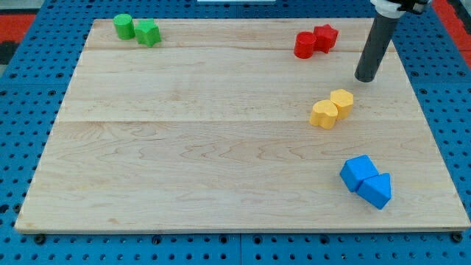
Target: Move your arm to the bottom right
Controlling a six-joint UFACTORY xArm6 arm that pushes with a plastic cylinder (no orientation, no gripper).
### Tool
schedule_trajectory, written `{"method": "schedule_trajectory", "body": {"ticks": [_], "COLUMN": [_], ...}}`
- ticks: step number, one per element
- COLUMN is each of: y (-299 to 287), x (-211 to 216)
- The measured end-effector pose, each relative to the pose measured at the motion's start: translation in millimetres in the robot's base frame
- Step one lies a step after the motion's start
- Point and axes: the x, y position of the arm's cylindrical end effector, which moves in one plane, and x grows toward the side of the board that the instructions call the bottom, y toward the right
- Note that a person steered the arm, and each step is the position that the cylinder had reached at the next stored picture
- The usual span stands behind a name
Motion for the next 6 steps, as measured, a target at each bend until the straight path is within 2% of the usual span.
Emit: {"method": "schedule_trajectory", "body": {"ticks": [1, 2, 3, 4, 5, 6], "y": [12, 12, 57, 61, -9, -87], "x": [63, 105, 166, 228, 255, 232]}}
